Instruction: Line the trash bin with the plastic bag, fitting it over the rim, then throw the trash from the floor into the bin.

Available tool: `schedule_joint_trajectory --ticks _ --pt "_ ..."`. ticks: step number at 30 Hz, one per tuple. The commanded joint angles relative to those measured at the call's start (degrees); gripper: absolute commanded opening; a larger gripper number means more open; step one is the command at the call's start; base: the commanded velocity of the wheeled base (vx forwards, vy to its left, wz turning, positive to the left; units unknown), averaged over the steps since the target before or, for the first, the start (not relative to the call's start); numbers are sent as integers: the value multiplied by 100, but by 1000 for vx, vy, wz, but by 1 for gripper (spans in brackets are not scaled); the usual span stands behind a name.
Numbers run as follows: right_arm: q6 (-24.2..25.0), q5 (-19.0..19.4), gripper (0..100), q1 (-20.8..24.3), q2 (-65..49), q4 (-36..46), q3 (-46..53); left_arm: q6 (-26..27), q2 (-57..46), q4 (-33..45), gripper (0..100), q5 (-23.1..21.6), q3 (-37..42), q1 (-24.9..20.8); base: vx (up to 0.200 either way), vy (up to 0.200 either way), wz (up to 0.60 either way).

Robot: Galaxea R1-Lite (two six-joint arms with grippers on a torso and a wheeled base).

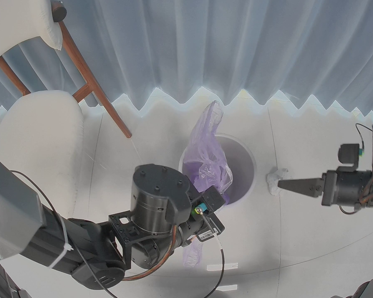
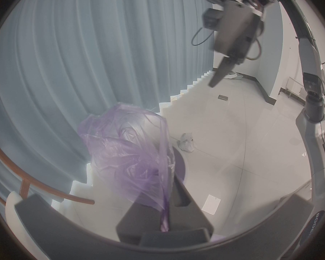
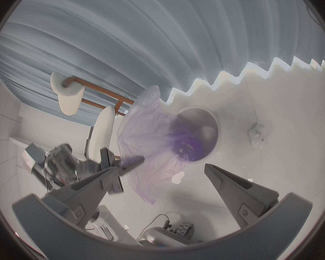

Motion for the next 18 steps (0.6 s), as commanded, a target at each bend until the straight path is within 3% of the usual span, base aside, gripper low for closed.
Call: schedule_joint_trajectory --ticks 1,6,11,18 --pt "82 137 100 141 1237 -39 -1013 21 334 -294 0 170 95 -69 0 0 0" --pt "-85 330 100 300 1571 -162 -1320 12 343 -294 0 170 104 -77 0 0 0" --pt "-437 594 100 519 1896 -856 -1233 12 369 -294 0 162 104 -77 0 0 0" --pt "-1008 585 100 546 2353 -1208 -1224 12 405 -303 0 162 175 -86 0 0 0"
